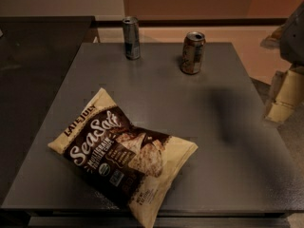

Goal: Pick orange can

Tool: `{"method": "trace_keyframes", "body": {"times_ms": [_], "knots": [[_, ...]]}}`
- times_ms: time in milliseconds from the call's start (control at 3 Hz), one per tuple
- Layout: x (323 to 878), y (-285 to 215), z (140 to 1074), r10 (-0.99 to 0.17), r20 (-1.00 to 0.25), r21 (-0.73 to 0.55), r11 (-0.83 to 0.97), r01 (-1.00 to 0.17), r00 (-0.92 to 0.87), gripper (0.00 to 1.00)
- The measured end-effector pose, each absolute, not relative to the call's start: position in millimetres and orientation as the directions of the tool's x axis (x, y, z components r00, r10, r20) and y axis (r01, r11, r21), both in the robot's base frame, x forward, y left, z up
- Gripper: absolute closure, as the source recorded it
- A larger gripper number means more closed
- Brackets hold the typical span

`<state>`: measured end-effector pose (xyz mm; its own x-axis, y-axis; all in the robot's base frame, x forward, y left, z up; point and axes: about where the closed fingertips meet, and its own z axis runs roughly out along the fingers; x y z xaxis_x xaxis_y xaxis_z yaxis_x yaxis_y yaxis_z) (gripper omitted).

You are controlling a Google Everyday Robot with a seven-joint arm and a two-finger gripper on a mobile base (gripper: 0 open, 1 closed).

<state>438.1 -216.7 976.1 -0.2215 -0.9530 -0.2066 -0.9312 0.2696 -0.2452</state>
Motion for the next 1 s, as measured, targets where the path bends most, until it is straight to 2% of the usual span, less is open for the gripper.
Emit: {"method": "trace_keyframes", "body": {"times_ms": [667,1000], "knots": [[449,-210,974,-0.949,-0.231,-0.25,0.272,-0.929,-0.216,0.0],[472,-200,965,-0.934,-0.292,-0.258,0.282,-0.924,-0.204,0.0]]}}
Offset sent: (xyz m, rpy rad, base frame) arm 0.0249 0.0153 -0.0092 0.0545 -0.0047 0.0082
